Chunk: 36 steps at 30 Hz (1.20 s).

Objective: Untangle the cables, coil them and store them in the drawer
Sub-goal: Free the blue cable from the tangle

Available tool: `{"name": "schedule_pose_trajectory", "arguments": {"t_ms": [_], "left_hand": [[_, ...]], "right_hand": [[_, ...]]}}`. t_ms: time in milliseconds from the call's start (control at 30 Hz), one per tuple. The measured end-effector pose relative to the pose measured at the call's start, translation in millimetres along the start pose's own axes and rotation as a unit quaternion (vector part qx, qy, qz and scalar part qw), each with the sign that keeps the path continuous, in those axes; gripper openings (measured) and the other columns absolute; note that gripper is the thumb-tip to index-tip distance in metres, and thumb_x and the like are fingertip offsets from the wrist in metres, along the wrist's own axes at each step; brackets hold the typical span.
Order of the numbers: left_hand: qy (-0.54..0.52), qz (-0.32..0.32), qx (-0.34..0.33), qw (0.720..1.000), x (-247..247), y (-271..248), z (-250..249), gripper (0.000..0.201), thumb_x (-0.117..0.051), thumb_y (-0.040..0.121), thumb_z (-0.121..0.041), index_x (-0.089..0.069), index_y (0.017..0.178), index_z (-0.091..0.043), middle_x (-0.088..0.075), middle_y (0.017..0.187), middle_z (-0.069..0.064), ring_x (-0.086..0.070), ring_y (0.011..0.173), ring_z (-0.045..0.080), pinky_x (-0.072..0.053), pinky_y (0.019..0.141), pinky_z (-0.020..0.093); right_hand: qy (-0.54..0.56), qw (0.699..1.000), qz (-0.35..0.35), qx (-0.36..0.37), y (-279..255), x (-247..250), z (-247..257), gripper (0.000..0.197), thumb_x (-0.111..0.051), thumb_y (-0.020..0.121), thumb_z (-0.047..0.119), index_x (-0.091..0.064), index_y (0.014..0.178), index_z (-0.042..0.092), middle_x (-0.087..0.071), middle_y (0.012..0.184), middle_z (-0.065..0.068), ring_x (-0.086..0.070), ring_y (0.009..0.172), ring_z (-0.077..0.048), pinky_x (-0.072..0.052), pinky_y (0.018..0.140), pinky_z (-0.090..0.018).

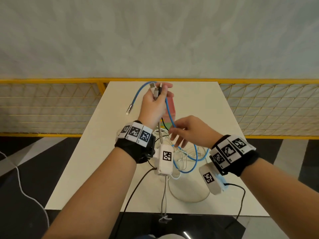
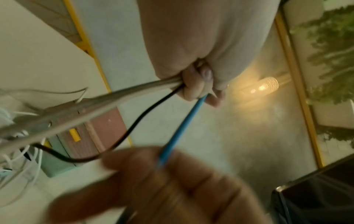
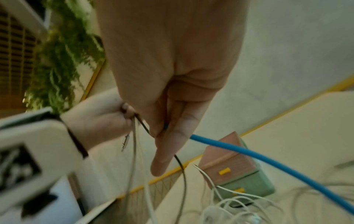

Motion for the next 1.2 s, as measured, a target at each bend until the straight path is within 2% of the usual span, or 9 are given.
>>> {"name": "schedule_pose_trajectory", "arguments": {"t_ms": [200,333,467,567,667,767,867,933,1200], "left_hand": [[-0.078,-0.047,-0.027,0.995,17,9,-19,0.029,-0.043,0.104,-0.014,-0.047,0.132,-0.018,-0.047,0.072,0.002,-0.042,0.046,0.000,-0.031,0.038,0.015],[-0.075,-0.052,0.045,0.995,13,10,-17,0.057,-0.045,0.103,-0.018,-0.016,0.152,-0.027,-0.036,0.063,-0.003,-0.038,0.043,-0.001,-0.028,0.036,0.014],[0.060,0.069,0.082,0.992,-7,-3,-8,0.082,-0.046,0.103,-0.024,0.020,0.151,-0.034,-0.042,0.056,-0.008,-0.040,0.044,0.001,-0.032,0.040,0.015],[0.067,0.131,0.080,0.986,-19,-10,-11,0.084,-0.043,0.104,-0.018,0.027,0.147,-0.034,-0.040,0.070,0.008,-0.037,0.041,0.000,-0.034,0.041,0.013],[0.107,0.163,0.067,0.978,-20,-9,-16,0.085,-0.042,0.104,-0.020,0.032,0.146,-0.031,-0.031,0.063,0.004,-0.033,0.043,0.002,-0.034,0.044,0.013],[0.157,0.185,0.065,0.968,-19,-10,-19,0.076,-0.040,0.105,-0.025,0.020,0.151,-0.025,-0.035,0.058,-0.001,-0.035,0.042,0.000,-0.036,0.047,0.012],[0.190,0.164,0.019,0.968,-18,-7,-22,0.039,-0.039,0.105,-0.029,-0.041,0.138,-0.009,-0.041,0.052,-0.005,-0.040,0.041,0.000,-0.039,0.051,0.013],[0.174,0.106,-0.017,0.979,-13,-3,-24,0.036,-0.038,0.105,-0.030,-0.058,0.118,-0.003,-0.042,0.053,-0.004,-0.041,0.043,0.000,-0.038,0.051,0.010],[0.011,-0.027,-0.052,0.998,-4,2,-29,0.027,-0.036,0.106,-0.028,-0.053,0.103,-0.007,-0.036,0.043,-0.003,-0.040,0.044,0.015,-0.044,0.053,0.023]], "right_hand": [[-0.090,0.993,0.063,-0.047,-8,-14,-30,0.017,-0.053,0.095,0.014,-0.066,0.096,0.004,-0.073,0.086,-0.005,-0.072,0.066,-0.019,-0.055,0.053,-0.024],[-0.096,0.992,0.073,-0.032,-10,-19,-24,0.023,-0.058,0.093,0.022,-0.061,0.113,0.010,-0.067,0.107,0.005,-0.072,0.065,-0.018,-0.057,0.056,-0.028],[0.048,0.998,-0.025,0.017,-4,-10,8,0.025,-0.059,0.092,0.027,-0.061,0.108,0.008,-0.066,0.106,0.003,-0.070,0.061,-0.025,-0.058,0.055,-0.034],[0.028,0.990,-0.138,0.032,1,-1,14,0.022,-0.063,0.089,0.030,-0.059,0.088,0.008,-0.067,0.089,-0.010,-0.067,0.050,-0.019,-0.055,0.051,-0.027],[0.031,0.973,-0.221,0.053,-1,3,12,0.026,-0.071,0.083,0.030,-0.049,0.083,0.016,-0.057,0.087,-0.004,-0.063,0.047,-0.024,-0.045,0.040,-0.019],[0.061,0.962,-0.261,0.057,0,10,9,0.034,-0.072,0.082,0.025,-0.043,0.091,0.011,-0.050,0.087,0.001,-0.063,0.047,-0.025,-0.042,0.038,-0.019],[0.035,0.971,-0.227,0.072,8,11,10,0.015,-0.068,0.086,0.020,-0.058,0.091,0.010,-0.050,0.095,-0.006,-0.066,0.051,-0.024,-0.052,0.046,-0.024],[0.026,0.979,-0.187,0.074,10,8,8,0.015,-0.065,0.088,0.019,-0.066,0.093,0.004,-0.059,0.095,-0.013,-0.068,0.055,-0.022,-0.056,0.053,-0.024],[0.039,0.996,-0.039,0.066,4,-6,10,0.027,-0.049,0.097,0.022,-0.060,0.089,-0.002,-0.064,0.079,-0.010,-0.071,0.068,-0.019,-0.060,0.070,-0.039]]}}
Point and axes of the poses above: each hand's wrist, its own y-axis towards the middle knuckle, its own x-axis out of the back of the hand, z = x × y, the point moved 4 cm from there along y, towards the middle knuckle
